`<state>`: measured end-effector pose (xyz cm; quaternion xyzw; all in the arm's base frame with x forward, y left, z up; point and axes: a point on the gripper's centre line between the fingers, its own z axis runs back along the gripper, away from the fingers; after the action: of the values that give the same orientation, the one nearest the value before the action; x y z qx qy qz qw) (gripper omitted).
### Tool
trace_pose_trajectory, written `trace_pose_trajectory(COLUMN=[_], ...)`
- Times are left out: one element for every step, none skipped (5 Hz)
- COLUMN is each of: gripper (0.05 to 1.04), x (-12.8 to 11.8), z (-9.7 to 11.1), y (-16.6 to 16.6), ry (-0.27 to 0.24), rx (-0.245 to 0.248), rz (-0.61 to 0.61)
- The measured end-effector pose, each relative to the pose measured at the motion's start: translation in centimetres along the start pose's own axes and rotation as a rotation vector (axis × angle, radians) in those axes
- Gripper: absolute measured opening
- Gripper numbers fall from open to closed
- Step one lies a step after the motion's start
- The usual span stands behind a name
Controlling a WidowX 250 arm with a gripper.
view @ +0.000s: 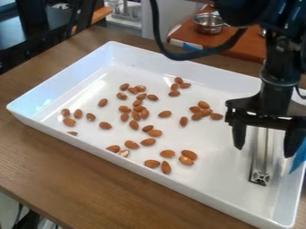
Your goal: Sweep into pile
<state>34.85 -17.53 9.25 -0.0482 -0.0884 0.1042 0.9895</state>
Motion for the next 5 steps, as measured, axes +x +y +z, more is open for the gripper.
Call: trace_pose_trajectory(gripper=[0.688, 0.4, 0.379, 0.379, 0.379], x=[-0.4, -0.4, 0.0, 0.7, 0.5], z=[-0.6, -0.9, -0.8, -0.6, -0.3], y=[0.0, 0.8, 2.5, 4.5, 7.5], ry=[0.007, 0.021, 0.027, 0.035, 0.049], rx=[-0.017, -0.012, -0.01, -0.011, 0.005], rz=[-0.033, -0.055, -0.06, -0.055, -0.079])
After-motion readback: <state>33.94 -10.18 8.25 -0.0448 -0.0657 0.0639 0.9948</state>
